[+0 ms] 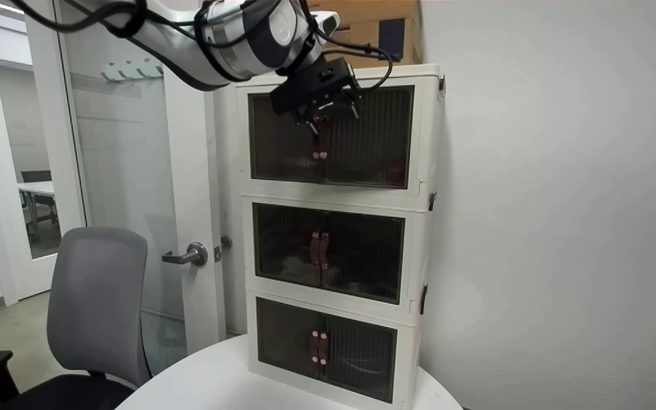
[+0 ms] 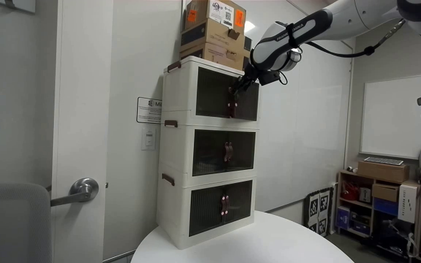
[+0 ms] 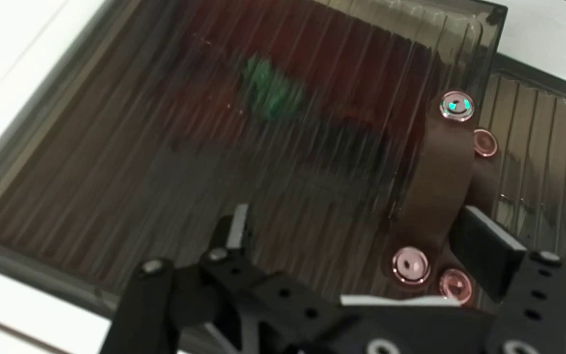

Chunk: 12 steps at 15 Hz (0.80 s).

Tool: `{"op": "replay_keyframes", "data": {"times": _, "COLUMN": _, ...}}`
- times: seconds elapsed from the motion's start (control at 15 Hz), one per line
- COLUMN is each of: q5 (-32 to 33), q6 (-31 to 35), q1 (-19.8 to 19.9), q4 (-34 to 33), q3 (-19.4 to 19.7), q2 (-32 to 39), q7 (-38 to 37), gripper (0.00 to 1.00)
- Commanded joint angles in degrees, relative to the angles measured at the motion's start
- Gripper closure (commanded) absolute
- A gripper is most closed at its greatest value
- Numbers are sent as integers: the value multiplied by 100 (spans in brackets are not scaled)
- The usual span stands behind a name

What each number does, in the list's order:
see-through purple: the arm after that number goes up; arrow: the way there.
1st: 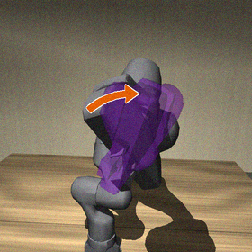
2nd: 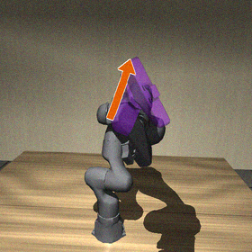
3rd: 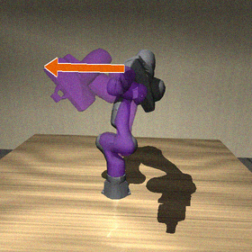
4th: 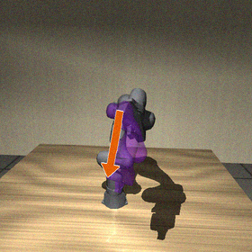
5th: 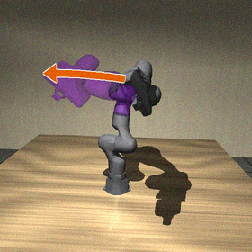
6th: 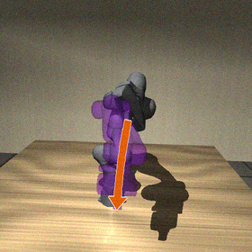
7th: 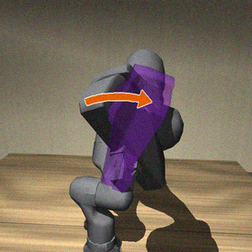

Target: Close the topmost compartment doors

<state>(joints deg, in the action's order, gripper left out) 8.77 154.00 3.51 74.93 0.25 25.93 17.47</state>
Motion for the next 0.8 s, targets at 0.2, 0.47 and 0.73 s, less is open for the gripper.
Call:
{"op": "replay_keyframes", "data": {"times": 0.2, "q5": 245, "q6": 246, "q1": -260, "q4": -171, "q3": 179, "q2": 141, "q7": -632, "gripper": 0}}
{"op": "replay_keyframes", "data": {"times": 0.47, "q5": 117, "q6": 171, "q1": -205, "q4": -214, "q3": 101, "q2": 221, "q7": -666, "gripper": 0}}
{"op": "replay_keyframes", "data": {"times": 0.73, "q5": -72, "q6": 124, "q1": -152, "q4": -304, "q3": -8, "q2": 196, "q7": -669, "gripper": 0}}
